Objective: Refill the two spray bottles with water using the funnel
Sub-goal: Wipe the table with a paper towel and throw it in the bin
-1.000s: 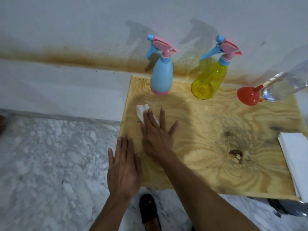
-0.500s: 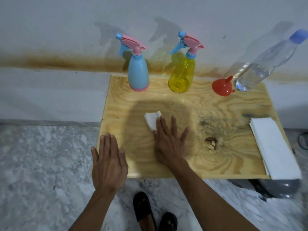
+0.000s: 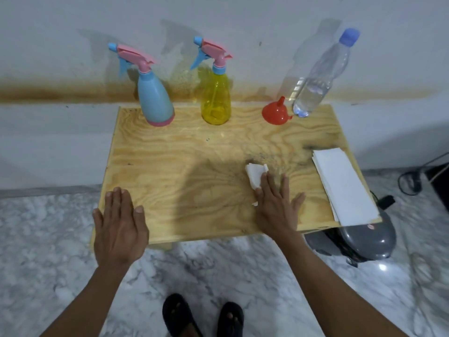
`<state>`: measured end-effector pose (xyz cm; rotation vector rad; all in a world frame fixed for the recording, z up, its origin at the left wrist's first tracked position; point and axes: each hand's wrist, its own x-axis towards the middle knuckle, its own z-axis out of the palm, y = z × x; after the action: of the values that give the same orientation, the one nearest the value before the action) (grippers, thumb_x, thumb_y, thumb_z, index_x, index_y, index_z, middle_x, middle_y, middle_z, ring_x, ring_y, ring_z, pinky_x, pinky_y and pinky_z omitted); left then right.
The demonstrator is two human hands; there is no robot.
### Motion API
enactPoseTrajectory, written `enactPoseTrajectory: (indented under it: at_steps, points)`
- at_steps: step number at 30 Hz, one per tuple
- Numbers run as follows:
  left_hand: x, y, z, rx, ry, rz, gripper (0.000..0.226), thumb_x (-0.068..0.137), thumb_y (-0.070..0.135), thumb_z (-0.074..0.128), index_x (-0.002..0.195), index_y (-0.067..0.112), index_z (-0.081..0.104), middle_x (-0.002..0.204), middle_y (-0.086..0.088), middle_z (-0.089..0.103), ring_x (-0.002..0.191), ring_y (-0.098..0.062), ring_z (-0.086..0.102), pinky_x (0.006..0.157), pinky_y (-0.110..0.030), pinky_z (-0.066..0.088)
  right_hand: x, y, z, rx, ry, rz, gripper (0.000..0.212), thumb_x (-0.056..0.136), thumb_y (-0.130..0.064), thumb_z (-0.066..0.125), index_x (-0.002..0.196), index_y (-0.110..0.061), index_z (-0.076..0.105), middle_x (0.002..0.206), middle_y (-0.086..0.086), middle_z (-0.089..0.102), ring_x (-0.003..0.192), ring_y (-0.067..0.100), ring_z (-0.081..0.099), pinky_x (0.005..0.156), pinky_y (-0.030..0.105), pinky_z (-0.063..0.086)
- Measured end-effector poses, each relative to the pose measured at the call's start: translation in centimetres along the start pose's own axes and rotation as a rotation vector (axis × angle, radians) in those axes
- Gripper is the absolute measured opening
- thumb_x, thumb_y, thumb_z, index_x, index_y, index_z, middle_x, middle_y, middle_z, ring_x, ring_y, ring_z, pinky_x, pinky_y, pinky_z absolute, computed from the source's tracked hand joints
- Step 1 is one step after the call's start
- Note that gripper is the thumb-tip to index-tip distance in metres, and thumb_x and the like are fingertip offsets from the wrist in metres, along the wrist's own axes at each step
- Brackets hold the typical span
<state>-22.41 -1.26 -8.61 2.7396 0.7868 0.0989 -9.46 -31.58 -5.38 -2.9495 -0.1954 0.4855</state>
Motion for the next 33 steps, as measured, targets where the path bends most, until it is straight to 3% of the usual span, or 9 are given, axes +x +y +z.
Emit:
enactPoseTrajectory:
  at_steps: [6, 13, 23, 28, 33]
  points:
    - [0.0, -0.1, -0.2, 0.000, -0.019, -0.010, 0.074, 0.099, 0.050, 0.005, 0.156, 0.005, 0.023, 0.166, -0.008, 0.014, 0.154, -0.022, 0.007, 0.124, -0.051, 0.002, -2.5, -1.3, 1.9, 0.118, 0.046, 0.096, 0.055, 0.107, -0.038, 0.009, 0.160, -0.028, -0.003, 0.167, -0.015, -0.010, 0.151, 0.022, -0.027, 0.111, 0.073, -0.009]
    - [-0.1, -1.2, -0.2, -0.004, -0.025, 0.048, 0.068, 0.101, 0.045, 0.008, 0.157, 0.007, 0.019, 0.166, -0.006, 0.011, 0.154, -0.018, 0.005, 0.125, -0.045, -0.001, -2.9, -9.4, 3.7, 0.200, 0.079, 0.108, 0.054, 0.107, -0.040, 0.008, 0.160, -0.030, -0.001, 0.167, -0.017, -0.009, 0.150, 0.021, -0.029, 0.110, 0.070, -0.018]
    - [0.0, -2.4, -0.6, -0.238, 0.026, 0.061, 0.070, 0.101, 0.046, 0.003, 0.155, 0.007, 0.025, 0.165, -0.008, 0.019, 0.154, -0.015, 0.009, 0.126, -0.039, 0.002, -2.0, -21.0, 5.9, 0.065, 0.057, -0.265, 0.056, 0.106, -0.031, 0.015, 0.160, -0.027, -0.003, 0.167, -0.015, -0.010, 0.149, 0.026, -0.032, 0.096, 0.070, -0.031]
    - [0.3, -2.8, -0.2, -0.329, 0.053, 0.034, 0.067, 0.101, 0.044, 0.005, 0.147, 0.006, 0.036, 0.159, -0.009, 0.033, 0.153, -0.014, 0.015, 0.125, -0.043, 0.006, -4.5, -21.1, 7.2, 0.008, 0.048, -0.420, 0.055, 0.106, -0.037, 0.010, 0.159, -0.030, -0.001, 0.167, -0.016, -0.009, 0.149, 0.024, -0.032, 0.097, 0.068, -0.035]
    - [-0.2, -2.1, -0.3, -0.190, 0.036, 0.051, 0.066, 0.102, 0.042, 0.007, 0.154, 0.008, 0.029, 0.164, -0.009, 0.024, 0.154, -0.019, 0.012, 0.125, -0.044, 0.004, -6.7, -18.2, 8.2, -0.080, 0.104, -0.476, 0.061, 0.101, -0.037, 0.007, 0.159, -0.025, 0.018, 0.168, -0.010, 0.009, 0.154, 0.027, -0.013, 0.108, 0.070, -0.023]
